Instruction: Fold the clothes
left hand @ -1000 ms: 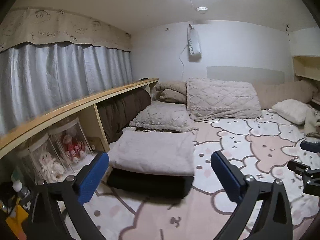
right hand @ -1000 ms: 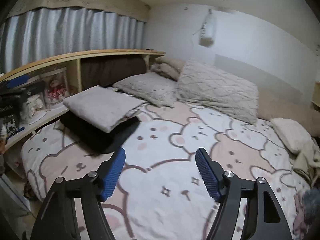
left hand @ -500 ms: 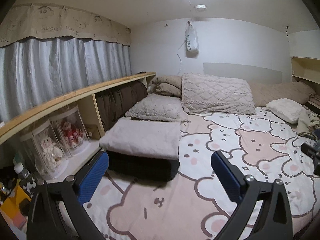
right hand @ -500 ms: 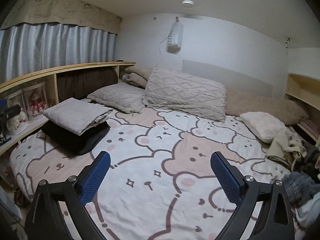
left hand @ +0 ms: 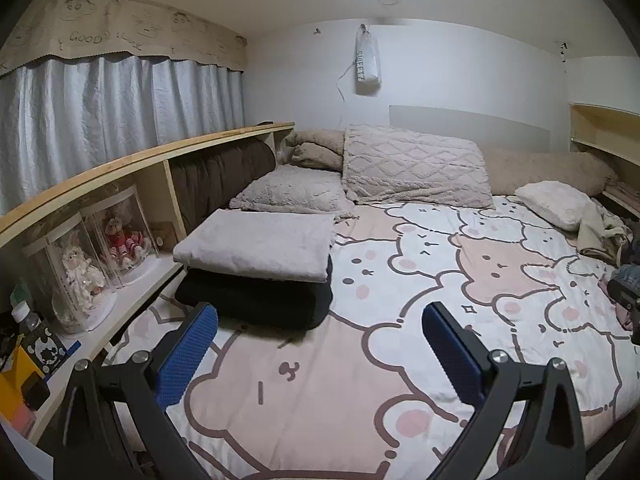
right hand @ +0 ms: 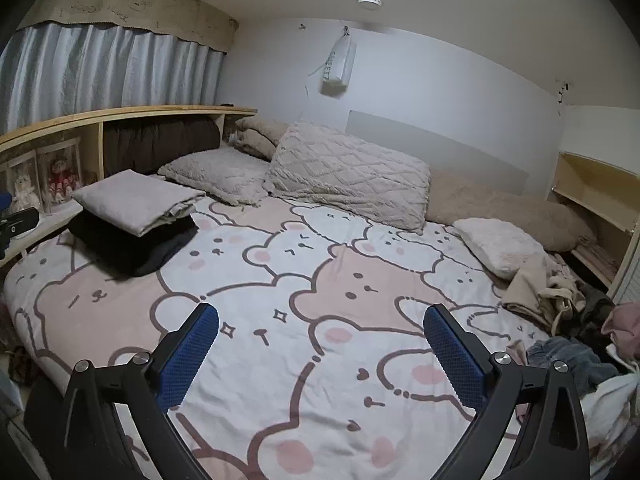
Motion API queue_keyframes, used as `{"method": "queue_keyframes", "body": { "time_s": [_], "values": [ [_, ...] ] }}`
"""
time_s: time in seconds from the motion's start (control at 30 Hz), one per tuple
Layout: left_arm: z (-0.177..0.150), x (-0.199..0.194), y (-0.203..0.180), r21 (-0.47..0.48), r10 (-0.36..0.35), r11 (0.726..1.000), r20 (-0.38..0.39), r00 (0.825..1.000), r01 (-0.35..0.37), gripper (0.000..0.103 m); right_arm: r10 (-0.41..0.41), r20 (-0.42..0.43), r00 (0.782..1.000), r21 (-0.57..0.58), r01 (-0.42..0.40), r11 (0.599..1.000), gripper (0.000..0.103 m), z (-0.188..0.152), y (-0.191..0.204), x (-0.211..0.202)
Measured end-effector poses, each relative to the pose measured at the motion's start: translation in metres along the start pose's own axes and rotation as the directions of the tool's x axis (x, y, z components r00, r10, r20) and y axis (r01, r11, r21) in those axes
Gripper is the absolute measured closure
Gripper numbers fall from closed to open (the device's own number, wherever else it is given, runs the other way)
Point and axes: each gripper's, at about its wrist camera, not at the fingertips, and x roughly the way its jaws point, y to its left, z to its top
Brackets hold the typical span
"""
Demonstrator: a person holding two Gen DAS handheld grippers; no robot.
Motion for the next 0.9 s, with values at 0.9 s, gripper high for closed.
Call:
{"method": "queue_keyframes", "body": {
  "time_s": [0.9],
  "values": [
    [-0.001, -0.003, -0.012, 0.006, -0.031, 1.0, -0.009, 0.999, 0.031, 0.0, -0.012, -0.03, 0.999, -0.001, 0.012, 1.0, 0.001, -0.006, -0.002, 0.01]
  ]
}}
